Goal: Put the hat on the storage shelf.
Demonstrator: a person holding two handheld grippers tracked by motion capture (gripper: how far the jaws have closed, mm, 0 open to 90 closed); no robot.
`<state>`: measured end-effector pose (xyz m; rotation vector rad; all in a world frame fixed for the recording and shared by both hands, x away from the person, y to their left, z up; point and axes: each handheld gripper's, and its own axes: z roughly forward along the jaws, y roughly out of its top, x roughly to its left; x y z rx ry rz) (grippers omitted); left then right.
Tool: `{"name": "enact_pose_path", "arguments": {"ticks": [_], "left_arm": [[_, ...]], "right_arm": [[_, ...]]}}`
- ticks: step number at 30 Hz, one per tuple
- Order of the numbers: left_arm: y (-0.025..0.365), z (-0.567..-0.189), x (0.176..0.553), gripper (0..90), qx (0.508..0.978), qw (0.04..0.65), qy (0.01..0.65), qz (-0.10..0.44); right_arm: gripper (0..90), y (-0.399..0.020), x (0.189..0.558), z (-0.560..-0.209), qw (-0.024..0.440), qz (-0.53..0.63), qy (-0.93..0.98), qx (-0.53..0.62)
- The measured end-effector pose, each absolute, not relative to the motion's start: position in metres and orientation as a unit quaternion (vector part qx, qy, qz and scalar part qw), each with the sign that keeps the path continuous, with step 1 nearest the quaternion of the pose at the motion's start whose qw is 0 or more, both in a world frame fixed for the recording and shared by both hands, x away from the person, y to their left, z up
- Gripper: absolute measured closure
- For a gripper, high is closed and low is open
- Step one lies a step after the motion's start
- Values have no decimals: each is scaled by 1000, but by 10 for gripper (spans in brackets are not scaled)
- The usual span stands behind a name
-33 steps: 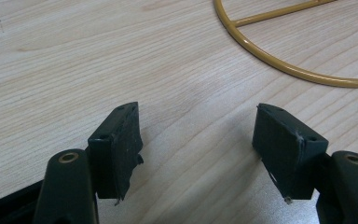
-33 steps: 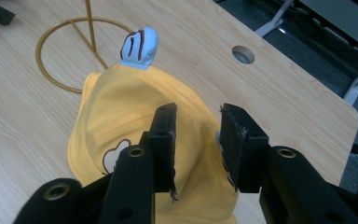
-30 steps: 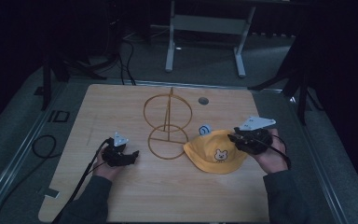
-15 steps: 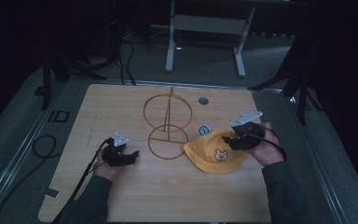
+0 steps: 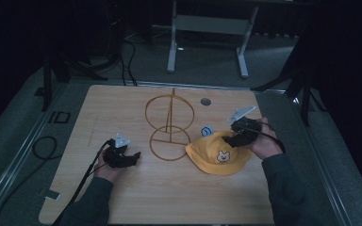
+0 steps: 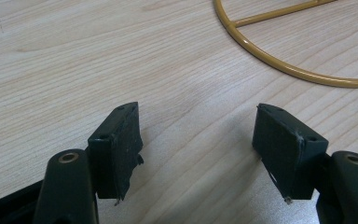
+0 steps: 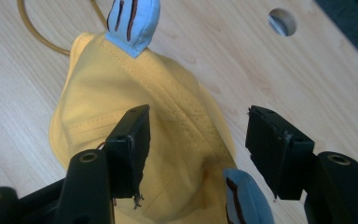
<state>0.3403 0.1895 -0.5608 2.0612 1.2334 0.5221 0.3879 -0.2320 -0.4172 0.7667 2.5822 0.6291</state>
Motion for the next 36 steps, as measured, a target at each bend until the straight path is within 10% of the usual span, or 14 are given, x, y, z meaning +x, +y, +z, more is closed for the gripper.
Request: {"name": "enact_pose_path", "arguments": {"ticks": [12, 18, 36], "left_arm": [[190, -561, 340, 327, 791, 334, 472, 200], [190, -561, 340, 327, 791, 334, 472, 199], [189, -560, 340, 327, 791, 333, 473, 199]], "right_arm": [[538, -222, 406, -424, 126, 181, 945, 242], [799, -220, 407, -421, 127, 172, 949, 230], [831, -218, 394, -398, 162, 178, 946, 218]]}}
